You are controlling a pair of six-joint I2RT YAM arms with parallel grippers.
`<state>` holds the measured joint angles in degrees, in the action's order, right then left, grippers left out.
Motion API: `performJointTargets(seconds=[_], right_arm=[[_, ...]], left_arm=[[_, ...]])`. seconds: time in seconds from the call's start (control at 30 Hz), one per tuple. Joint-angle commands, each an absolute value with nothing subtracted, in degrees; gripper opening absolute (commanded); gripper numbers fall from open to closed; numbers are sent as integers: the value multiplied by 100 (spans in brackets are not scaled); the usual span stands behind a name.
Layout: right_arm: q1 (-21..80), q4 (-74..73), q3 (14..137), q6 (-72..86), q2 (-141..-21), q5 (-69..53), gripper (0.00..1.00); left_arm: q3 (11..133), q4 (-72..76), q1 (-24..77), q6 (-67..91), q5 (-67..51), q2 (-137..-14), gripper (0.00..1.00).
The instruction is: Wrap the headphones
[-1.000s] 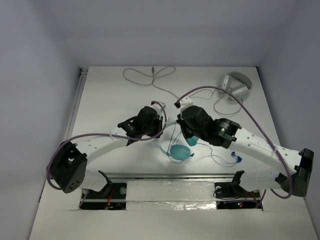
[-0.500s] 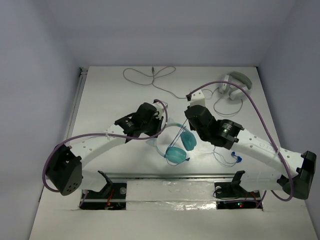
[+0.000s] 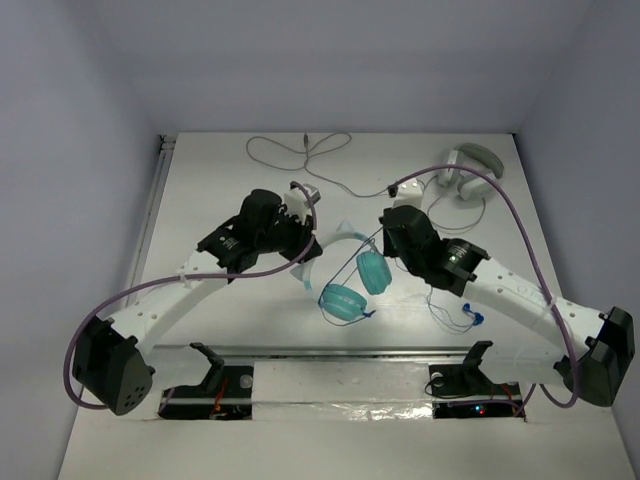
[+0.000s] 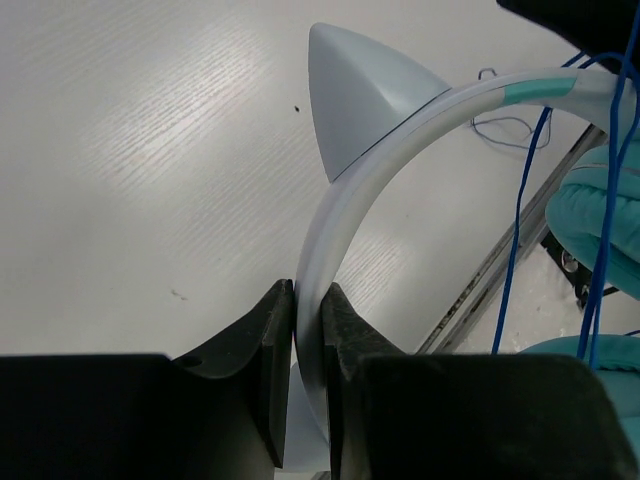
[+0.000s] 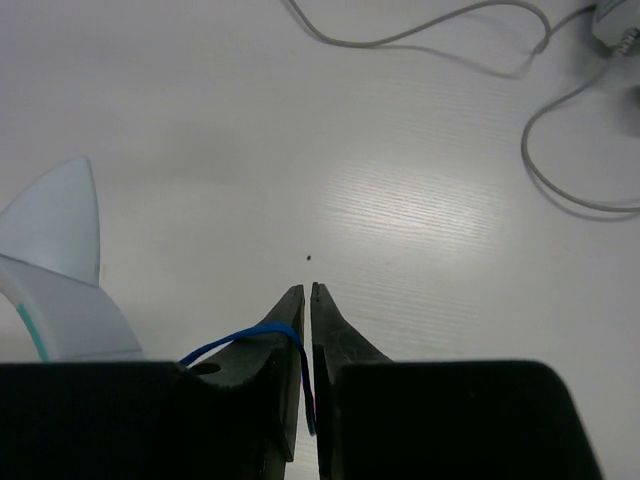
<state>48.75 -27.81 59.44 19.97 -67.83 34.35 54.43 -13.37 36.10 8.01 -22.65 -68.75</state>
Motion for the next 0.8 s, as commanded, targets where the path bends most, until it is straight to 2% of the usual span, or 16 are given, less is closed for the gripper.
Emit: performJointTargets(seconds=[0.0,0.23,0.47,0.77], right_arm=[[4816,-2084,5749,2232,-6443,3156,13],[4334,-663,4977,2338,-6082,1832,14],[3946,727,4431,2443,-6161,486,28],[3779,2030,3622,2601,-6775,-130,31]], left_arm=[[5774,-818,3297,1037,-2813,-6513,0],[5809,-378,2743,1327,-3462,-6311,0],[6205,-203,2470,1581,-3647,-6293,0],[6864,-44,2014,2241,-3665,-6293,0]])
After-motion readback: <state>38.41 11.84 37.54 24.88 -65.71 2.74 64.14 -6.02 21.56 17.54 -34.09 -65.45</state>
